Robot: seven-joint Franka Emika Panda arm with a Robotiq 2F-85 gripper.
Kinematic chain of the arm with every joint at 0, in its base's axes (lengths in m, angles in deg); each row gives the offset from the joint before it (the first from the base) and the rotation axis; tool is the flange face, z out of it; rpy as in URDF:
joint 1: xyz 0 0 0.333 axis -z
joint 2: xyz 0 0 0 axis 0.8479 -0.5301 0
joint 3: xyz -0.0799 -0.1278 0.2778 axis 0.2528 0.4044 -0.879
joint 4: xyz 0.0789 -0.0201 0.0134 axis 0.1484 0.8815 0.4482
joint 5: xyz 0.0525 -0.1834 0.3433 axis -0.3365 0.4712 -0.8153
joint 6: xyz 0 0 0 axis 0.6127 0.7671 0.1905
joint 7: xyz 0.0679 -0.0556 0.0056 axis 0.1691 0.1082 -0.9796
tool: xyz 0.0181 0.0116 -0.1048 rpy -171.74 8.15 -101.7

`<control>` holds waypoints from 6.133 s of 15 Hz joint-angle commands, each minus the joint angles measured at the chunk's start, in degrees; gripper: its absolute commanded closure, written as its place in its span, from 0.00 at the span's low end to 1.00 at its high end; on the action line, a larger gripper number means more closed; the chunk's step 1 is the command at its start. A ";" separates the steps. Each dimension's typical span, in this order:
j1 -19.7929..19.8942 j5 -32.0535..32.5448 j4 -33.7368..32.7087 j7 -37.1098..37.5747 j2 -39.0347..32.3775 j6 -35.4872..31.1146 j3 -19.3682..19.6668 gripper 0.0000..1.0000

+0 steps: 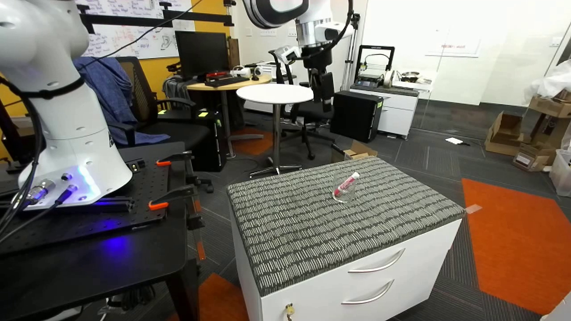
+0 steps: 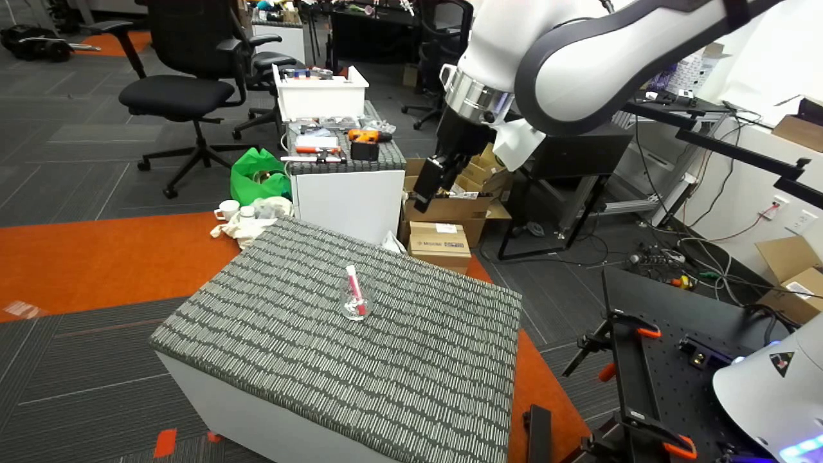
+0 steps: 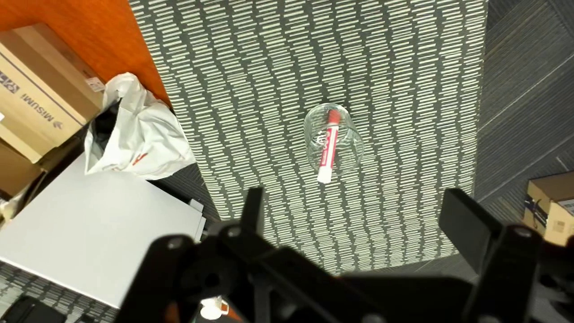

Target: Take the marker out of the glass and put it on the counter

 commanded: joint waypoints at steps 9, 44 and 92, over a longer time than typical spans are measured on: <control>0.91 -9.36 -9.50 -1.99 -15.29 -2.71 -2.15 0.00; 2.71 -10.02 -42.88 -1.02 -46.27 4.91 -3.04 0.37; -1.00 -7.09 -56.10 0.96 -54.36 7.67 0.51 0.95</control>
